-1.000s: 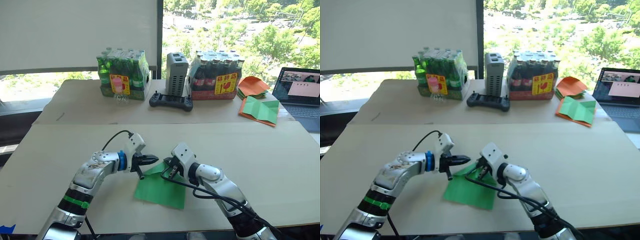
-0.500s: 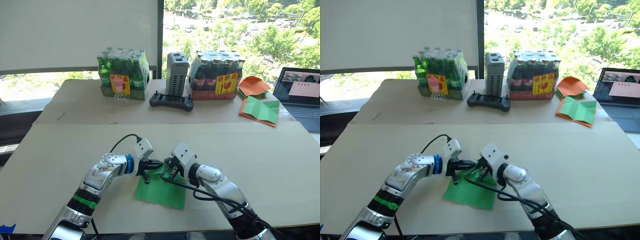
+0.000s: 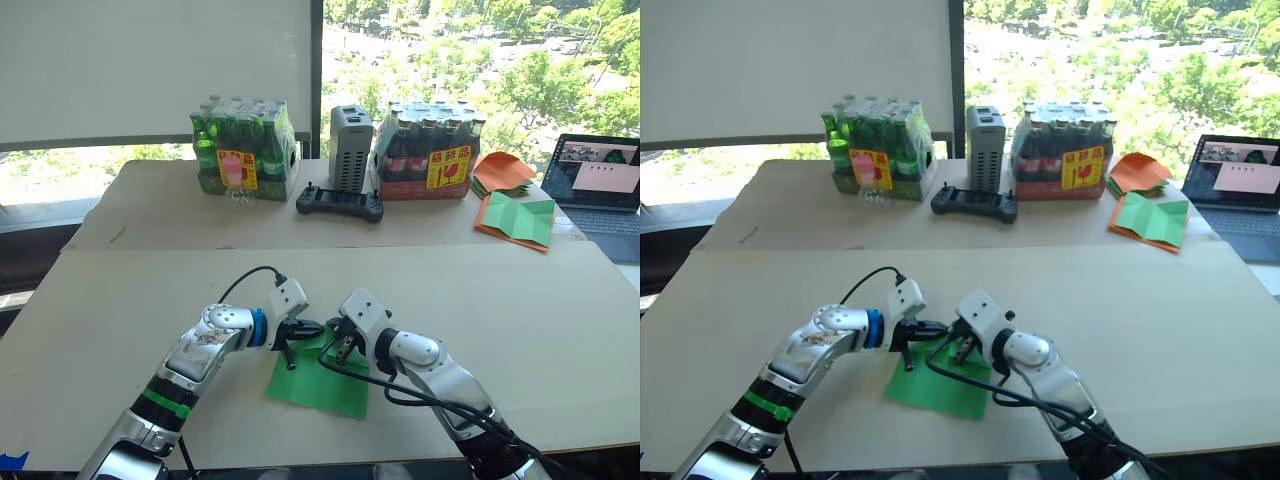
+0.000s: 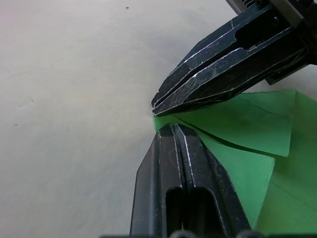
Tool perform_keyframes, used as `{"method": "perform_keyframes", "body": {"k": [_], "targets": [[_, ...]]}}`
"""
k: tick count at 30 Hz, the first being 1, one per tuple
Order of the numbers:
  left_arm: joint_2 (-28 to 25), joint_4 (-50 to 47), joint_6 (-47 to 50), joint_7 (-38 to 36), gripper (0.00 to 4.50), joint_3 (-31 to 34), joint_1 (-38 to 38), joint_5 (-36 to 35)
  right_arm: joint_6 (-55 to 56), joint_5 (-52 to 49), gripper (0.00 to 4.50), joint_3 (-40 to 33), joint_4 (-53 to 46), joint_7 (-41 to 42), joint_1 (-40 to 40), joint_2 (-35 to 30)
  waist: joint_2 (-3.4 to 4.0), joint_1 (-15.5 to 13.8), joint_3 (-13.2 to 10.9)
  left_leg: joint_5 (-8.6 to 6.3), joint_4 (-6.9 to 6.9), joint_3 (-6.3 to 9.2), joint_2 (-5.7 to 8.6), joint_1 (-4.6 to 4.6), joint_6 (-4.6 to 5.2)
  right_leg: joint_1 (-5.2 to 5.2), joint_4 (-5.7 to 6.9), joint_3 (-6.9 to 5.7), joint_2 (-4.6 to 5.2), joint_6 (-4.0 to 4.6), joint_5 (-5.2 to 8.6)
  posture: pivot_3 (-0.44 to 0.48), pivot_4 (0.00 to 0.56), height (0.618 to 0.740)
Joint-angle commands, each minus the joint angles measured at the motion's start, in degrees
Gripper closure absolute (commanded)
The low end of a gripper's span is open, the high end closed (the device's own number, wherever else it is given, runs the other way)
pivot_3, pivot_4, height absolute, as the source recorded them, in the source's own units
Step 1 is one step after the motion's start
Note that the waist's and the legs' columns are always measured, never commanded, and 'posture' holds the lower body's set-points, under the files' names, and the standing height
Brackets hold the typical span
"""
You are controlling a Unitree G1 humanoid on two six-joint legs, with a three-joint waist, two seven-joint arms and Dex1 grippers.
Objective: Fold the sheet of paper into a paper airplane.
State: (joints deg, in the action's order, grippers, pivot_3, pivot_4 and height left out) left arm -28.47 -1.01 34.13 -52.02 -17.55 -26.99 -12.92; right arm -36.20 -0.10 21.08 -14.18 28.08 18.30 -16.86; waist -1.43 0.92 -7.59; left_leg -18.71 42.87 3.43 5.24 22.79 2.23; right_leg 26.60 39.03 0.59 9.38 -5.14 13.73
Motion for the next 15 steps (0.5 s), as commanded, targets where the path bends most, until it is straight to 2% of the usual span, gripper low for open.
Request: {"method": "perform_keyframes", "body": {"k": [1,15], "targets": [[-1.7,-0.4,2.2,-0.1,4.44,-0.6,2.5,0.9,-0.9,0.2,4.5,0.6,-0.7,0.1,-0.9,0.0,0.0,0.0,0.0,0.0,0.0,0.0,0.0,0.0,0.0,0.0,0.0,0.0,-0.01,0.0,0.0,0.0,0.15,0.678],[-6.1,-6.6,5.1,0.8,4.44,2.7,10.4,-0.4,-1.1,0.1,4.5,0.3,-0.8,0.2,-1.0,0.1,0.01,0.0,0.0,-0.02,-0.13,0.0,-0.04,-0.48,0.02,-0.41,-0.06,0.0,-0.03,0.01,0.01,0.0,0.15,0.678]]}}
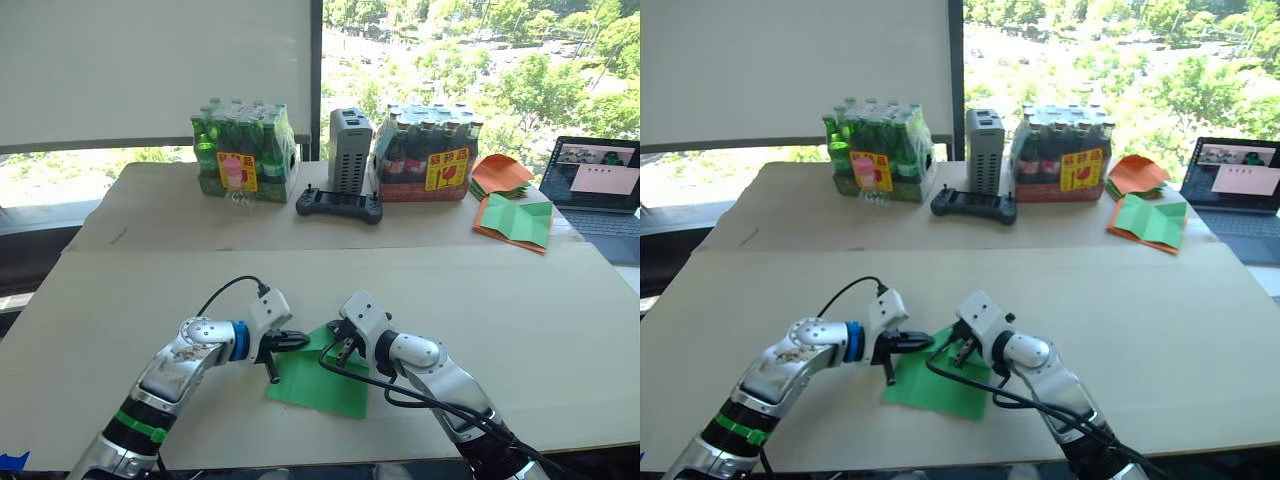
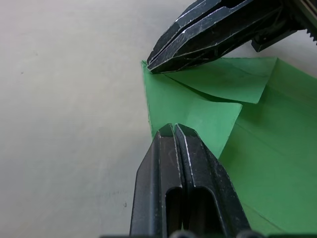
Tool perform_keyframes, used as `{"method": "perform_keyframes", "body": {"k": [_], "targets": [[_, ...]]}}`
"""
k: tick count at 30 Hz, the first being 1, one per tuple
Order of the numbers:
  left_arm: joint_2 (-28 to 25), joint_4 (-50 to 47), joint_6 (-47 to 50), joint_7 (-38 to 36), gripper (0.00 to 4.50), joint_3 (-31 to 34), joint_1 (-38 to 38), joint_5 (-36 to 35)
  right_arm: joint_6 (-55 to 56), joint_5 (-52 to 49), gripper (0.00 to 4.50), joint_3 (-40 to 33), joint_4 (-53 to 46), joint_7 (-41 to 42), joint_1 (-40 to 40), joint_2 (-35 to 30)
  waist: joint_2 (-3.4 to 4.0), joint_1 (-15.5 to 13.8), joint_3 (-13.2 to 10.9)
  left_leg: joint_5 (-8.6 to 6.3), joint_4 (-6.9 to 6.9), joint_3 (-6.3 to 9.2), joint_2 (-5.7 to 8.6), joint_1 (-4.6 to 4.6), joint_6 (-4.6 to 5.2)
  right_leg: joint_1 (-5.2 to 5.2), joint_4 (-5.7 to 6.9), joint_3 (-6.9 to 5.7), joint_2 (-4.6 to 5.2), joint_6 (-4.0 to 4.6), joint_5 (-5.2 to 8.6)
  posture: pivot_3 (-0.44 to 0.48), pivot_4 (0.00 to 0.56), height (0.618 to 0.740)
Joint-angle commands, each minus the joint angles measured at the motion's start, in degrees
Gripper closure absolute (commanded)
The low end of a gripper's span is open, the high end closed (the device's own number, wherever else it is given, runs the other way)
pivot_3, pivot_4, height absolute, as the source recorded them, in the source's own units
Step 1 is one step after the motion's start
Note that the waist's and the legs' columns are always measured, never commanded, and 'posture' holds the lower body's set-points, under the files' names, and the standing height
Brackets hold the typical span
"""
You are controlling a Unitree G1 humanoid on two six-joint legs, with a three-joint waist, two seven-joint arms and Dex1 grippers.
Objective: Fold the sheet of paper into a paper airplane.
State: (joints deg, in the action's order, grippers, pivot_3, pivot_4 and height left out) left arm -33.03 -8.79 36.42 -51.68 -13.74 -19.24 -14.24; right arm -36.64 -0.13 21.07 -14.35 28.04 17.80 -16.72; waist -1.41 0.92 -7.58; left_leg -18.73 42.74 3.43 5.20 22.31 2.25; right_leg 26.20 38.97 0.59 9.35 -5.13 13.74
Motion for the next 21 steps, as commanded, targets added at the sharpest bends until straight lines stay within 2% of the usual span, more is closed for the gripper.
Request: {"method": "perform_keyframes", "body": {"k": [1,14,21], "targets": [[-2.2,0.7,2.8,0.5,4.44,-0.8,3.6,1.0,-0.7,0.1,4.5,0.4,-0.6,0.2,-0.4,-0.1,0.01,0.0,0.0,0.0,0.0,0.0,-0.01,0.0,0.0,0.0,0.0,0.0,-0.01,0.0,0.0,0.0,0.15,0.678],[-7.2,-3.2,3.1,1.5,4.44,3.8,11.0,-0.5,-0.5,0.0,4.5,0.6,-0.3,0.6,-0.2,0.0,0.05,0.1,0.0,-0.03,-0.11,0.0,-0.04,-0.19,-0.04,0.0,0.0,0.04,-0.05,0.05,0.02,0.0,0.15,0.678],[-5.2,-5.1,1.4,3.1,4.44,7.5,8.7,-2.9,0.3,-0.1,4.5,0.5,-0.3,0.6,0.4,0.4,0.06,0.0,0.0,-0.03,-0.16,0.0,-0.04,-0.27,-0.05,0.0,0.0,0.04,-0.05,0.07,0.04,0.0,0.15,0.678]]}}
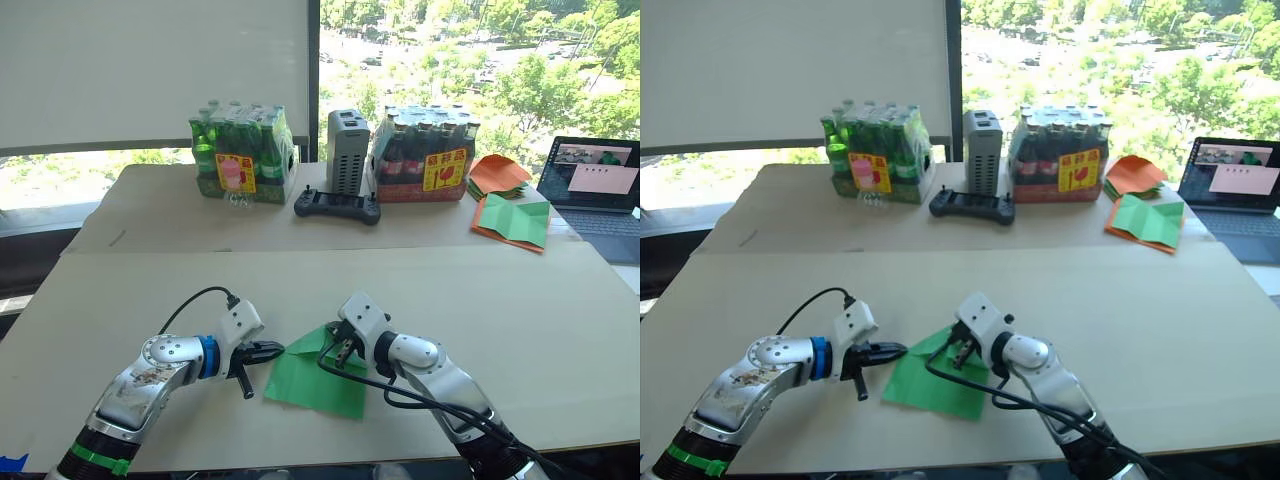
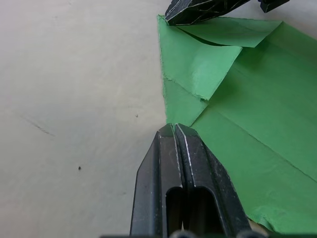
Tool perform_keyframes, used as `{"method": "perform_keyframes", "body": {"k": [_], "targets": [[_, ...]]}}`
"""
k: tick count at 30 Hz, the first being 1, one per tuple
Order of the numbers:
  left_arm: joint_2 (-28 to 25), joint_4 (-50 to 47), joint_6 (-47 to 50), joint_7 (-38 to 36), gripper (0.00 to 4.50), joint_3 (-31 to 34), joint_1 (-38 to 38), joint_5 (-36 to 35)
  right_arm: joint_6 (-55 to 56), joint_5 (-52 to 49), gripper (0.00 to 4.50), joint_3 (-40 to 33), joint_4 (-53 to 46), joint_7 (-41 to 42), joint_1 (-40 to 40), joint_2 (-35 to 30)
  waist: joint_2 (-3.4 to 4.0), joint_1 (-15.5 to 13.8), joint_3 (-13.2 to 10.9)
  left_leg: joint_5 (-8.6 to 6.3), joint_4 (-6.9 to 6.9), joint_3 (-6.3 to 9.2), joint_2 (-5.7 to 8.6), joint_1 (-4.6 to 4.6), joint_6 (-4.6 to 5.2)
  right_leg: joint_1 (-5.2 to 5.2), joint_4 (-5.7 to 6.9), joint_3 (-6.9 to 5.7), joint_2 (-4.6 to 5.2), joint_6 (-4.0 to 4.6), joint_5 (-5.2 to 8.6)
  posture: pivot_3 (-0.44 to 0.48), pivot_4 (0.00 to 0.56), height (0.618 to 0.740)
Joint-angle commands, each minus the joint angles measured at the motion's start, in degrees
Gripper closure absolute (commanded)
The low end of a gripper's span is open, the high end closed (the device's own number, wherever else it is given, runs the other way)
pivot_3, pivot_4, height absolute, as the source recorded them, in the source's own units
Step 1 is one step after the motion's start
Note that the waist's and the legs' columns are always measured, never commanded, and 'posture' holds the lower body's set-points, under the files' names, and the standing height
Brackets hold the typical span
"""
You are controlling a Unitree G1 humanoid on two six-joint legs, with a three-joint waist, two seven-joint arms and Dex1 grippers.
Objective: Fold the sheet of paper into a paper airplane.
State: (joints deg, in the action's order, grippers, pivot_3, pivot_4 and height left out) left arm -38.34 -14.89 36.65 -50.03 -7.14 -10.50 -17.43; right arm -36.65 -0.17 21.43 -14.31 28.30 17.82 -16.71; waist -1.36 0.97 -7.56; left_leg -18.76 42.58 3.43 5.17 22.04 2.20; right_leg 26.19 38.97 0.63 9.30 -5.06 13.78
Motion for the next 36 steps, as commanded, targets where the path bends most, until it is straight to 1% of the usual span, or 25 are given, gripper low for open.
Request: {"method": "perform_keyframes", "body": {"k": [1,4,6,8,11,15,19,26,30,32,36], "targets": [[0.5,1.0,1.3,1.7,4.44,1.7,-0.7,-0.4,0.9,-0.4,4.5,-0.1,-0.6,0.4,0.6,0.7,0.0,-0.1,0.0,0.0,0.02,0.0,0.0,0.04,0.0,0.0,0.0,-0.01,-0.01,0.0,0.0,0.0,0.15,0.678],[0.6,0.9,2.0,1.6,4.44,3.1,-1.7,-2.0,1.7,-1.2,4.5,-1.0,-1.5,0.3,0.8,1.4,0.01,-0.1,0.0,0.01,0.06,0.0,0.0,0.18,-0.02,0.03,0.01,-0.01,-0.01,0.0,0.0,0.0,0.15,0.678],[1.5,0.5,2.2,1.3,4.44,5.5,-3.5,-4.6,1.3,-3.6,4.5,-3.6,-3.4,0.1,1.1,2.8,0.02,-0.1,-0.1,0.02,0.06,0.0,0.01,0.27,-0.03,0.11,0.02,0.0,-0.01,0.0,0.0,0.0,0.15,0.678],[1.9,0.3,1.7,0.4,4.44,6.1,-5.4,-6.0,0.6,-5.7,4.5,-5.5,-5.3,0.5,1.0,3.6,0.01,-0.2,-0.1,0.02,0.1,0.0,0.01,0.41,-0.04,0.22,0.02,-0.02,-0.01,0.0,0.0,0.0,0.15,0.678],[2.5,0.7,0.9,-0.8,4.44,4.9,-7.2,-6.4,-0.3,-6.7,4.5,-6.4,-7.1,0.9,0.7,3.2,0.01,-0.3,-0.1,0.02,0.14,0.01,0.03,0.53,-0.03,0.32,0.01,-0.03,0.02,0.0,-0.01,0.0,0.15,0.678],[4.5,3.6,-3.0,-2.5,4.44,-1.1,-9.0,-3.1,-1.8,-8.7,4.5,-9.1,-9.6,1.3,0.1,1.6,0.01,-0.3,-0.1,0.01,0.12,0.01,0.07,0.54,-0.01,0.29,-0.02,-0.03,0.04,0.0,-0.01,0.0,0.15,0.678],[6.4,6.4,-5.6,-4.1,4.44,-5.2,-9.6,-1.4,-4.0,-10.2,4.5,-11.5,-12.6,3.1,-2.1,-3.0,0.01,-0.3,-0.1,0.01,0.14,0.01,0.07,0.59,-0.01,0.31,-0.02,-0.04,0.04,0.0,-0.01,0.0,0.15,0.678],[6.7,11.7,-9.7,-6.2,4.44,-8.6,-10.5,2.2,-8.9,-15.8,4.5,-16.2,-19.5,10.6,-9.5,-15.9,0.0,-0.3,-0.1,-0.01,0.16,0.01,0.06,0.66,0.03,0.32,-0.06,-0.05,0.05,0.0,0.0,0.0,0.15,0.678],[7.0,13.5,-11.3,-7.0,4.44,-9.5,-10.9,3.5,-10.3,-18.6,4.5,-16.6,-21.9,14.7,-13.1,-21.8,0.0,-0.5,-0.1,-0.03,0.18,0.01,0.04,0.65,0.06,0.24,-0.11,-0.08,0.06,0.0,0.0,0.0,0.15,0.678],[7.1,14.0,-11.7,-7.1,4.44,-9.6,-11.1,3.8,-12.0,-20.6,4.5,-16.7,-23.1,15.9,-14.4,-23.5,-0.01,-0.6,-0.1,-0.04,0.19,0.01,0.03,0.62,0.09,0.18,-0.16,-0.1,0.06,0.0,0.0,0.0,0.15,0.678],[7.5,14.5,-12.0,-7.3,4.44,-9.6,-11.4,4.0,-13.4,-23.2,4.5,-14.4,-26.4,18.4,-17.8,-26.8,-0.01,-1.0,-0.1,-0.06,0.2,0.01,0.03,0.62,0.11,0.15,-0.19,-0.11,0.09,-0.01,0.0,0.0,0.15,0.678]]}}
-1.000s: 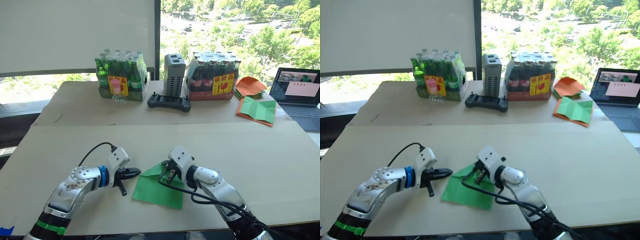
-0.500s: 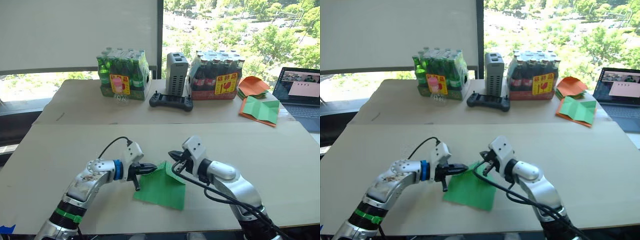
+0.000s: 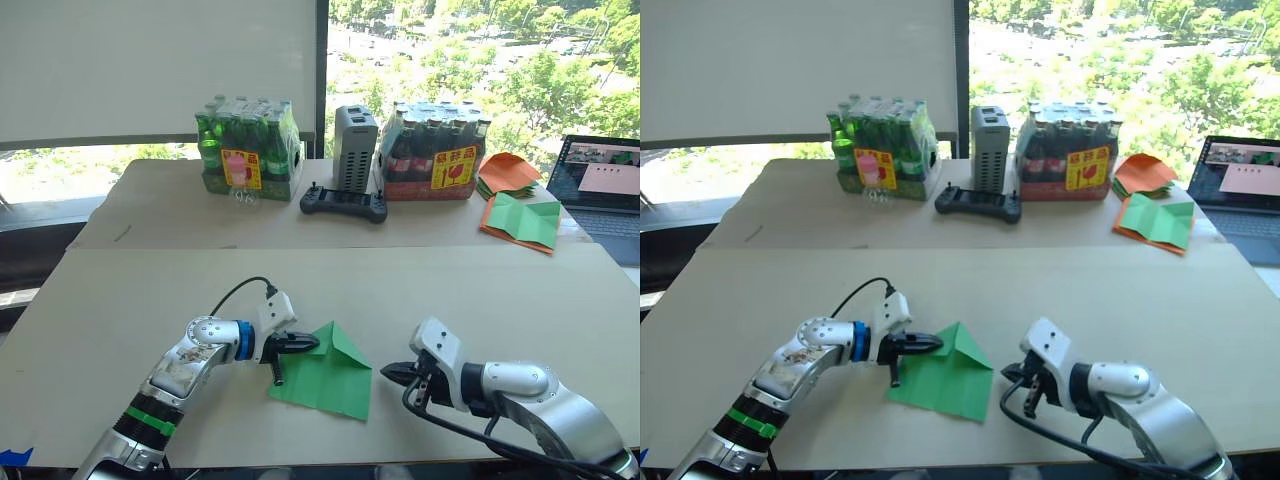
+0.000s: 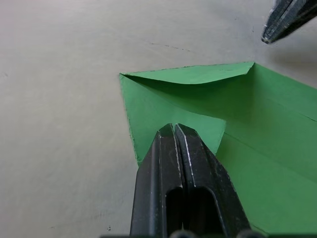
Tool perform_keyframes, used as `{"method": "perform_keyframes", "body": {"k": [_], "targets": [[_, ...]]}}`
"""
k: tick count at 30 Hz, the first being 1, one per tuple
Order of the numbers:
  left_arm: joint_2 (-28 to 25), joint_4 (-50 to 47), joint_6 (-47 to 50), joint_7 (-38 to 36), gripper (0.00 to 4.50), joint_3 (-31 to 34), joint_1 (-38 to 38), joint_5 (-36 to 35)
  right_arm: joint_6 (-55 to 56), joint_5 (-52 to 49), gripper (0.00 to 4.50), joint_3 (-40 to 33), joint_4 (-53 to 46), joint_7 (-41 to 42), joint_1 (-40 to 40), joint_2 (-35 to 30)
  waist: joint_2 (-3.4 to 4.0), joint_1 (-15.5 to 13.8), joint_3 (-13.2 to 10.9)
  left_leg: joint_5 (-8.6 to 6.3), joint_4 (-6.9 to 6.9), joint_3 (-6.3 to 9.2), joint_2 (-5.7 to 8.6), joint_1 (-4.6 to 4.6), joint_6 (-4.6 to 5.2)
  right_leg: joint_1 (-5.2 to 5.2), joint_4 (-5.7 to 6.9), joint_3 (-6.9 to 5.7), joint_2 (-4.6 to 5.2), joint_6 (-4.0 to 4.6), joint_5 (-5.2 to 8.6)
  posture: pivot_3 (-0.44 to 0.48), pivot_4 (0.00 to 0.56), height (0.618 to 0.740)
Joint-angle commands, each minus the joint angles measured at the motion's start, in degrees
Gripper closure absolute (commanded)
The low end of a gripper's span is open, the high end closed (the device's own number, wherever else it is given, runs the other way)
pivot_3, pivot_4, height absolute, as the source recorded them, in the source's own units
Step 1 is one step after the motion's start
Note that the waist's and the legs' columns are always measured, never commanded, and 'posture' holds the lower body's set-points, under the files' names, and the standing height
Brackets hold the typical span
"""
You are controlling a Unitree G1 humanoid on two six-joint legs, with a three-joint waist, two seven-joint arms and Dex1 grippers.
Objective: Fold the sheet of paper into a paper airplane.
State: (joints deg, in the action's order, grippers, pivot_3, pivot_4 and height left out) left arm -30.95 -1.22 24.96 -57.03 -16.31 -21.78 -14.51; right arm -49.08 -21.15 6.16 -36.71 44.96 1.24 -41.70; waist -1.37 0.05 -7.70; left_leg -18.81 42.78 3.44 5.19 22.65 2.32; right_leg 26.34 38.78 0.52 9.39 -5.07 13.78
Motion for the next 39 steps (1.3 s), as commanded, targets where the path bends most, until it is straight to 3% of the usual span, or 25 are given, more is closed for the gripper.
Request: {"method": "perform_keyframes", "body": {"k": [1,7,16,26,30,34,36,39], "targets": [[0.2,0.8,-0.3,-0.3,4.44,-0.5,-0.2,1.1,-1.5,-2.4,4.5,1.5,-4.5,1.7,-1.9,-2.5,0.0,-0.1,0.0,-0.01,0.01,0.0,0.0,0.0,0.01,0.0,-0.02,0.01,0.01,0.0,0.0,0.0,0.15,0.678],[0.2,0.6,0.1,-0.5,4.44,-0.5,-0.2,1.4,-2.8,-4.0,4.5,3.2,-7.1,2.4,-5.1,-6.2,-0.01,-0.5,0.0,-0.01,0.02,0.0,0.0,-0.03,0.02,-0.07,-0.07,-0.02,0.03,0.0,0.0,0.0,0.15,0.678],[-0.2,0.2,0.8,-1.5,4.44,-0.8,-0.7,1.8,-1.4,1.2,4.5,7.1,-4.6,-8.0,-7.1,-0.4,-0.12,-0.5,0.1,-0.02,-0.02,0.0,-0.06,-0.23,0.02,-0.24,-0.14,-0.02,0.0,-0.01,-0.01,0.0,0.15,0.678],[-0.4,0.5,1.3,-2.5,4.44,-0.8,-1.1,2.0,-0.4,2.6,4.5,8.4,-4.7,-10.4,-9.4,-0.5,-0.15,-0.6,0.1,-0.03,-0.02,0.0,-0.07,-0.37,0.04,-0.37,-0.13,-0.04,-0.03,0.0,-0.01,0.0,0.15,0.678],[-0.3,0.5,1.5,-2.5,4.44,-0.9,-1.1,2.1,-0.2,1.7,4.5,6.2,-5.3,-10.3,-10.7,-1.5,-0.18,-0.6,0.1,-0.02,-0.02,0.0,-0.08,-0.4,0.03,-0.4,-0.12,-0.04,-0.04,0.0,-0.01,0.0,0.15,0.678],[-0.2,1.1,1.5,-2.5,4.44,-0.8,-1.6,1.9,-2.4,-7.5,4.5,1.4,-12.0,-5.1,-13.2,-3.1,-0.17,-1.0,0.1,-0.12,0.0,0.01,-0.03,-0.36,0.21,-0.41,-0.16,-0.05,0.01,-0.03,-0.03,0.0,0.15,0.678],[0.1,2.0,1.1,-2.6,4.44,-1.0,-1.8,2.2,-3.3,-9.3,4.5,4.0,-15.1,-3.9,-13.8,-4.2,-0.17,-1.0,0.1,-0.12,0.0,0.01,-0.03,-0.35,0.19,-0.41,-0.22,-0.05,0.01,-0.04,-0.03,0.0,0.15,0.678],[0.3,2.4,0.7,-2.9,4.44,-1.5,-1.9,2.4,-3.3,-5.9,4.5,9.3,-14.1,-8.6,-12.4,-1.3,-0.18,-0.9,0.1,-0.12,-0.02,0.01,-0.05,-0.3,0.18,-0.38,-0.25,-0.07,-0.01,-0.04,-0.03,0.0,0.15,0.678]]}}
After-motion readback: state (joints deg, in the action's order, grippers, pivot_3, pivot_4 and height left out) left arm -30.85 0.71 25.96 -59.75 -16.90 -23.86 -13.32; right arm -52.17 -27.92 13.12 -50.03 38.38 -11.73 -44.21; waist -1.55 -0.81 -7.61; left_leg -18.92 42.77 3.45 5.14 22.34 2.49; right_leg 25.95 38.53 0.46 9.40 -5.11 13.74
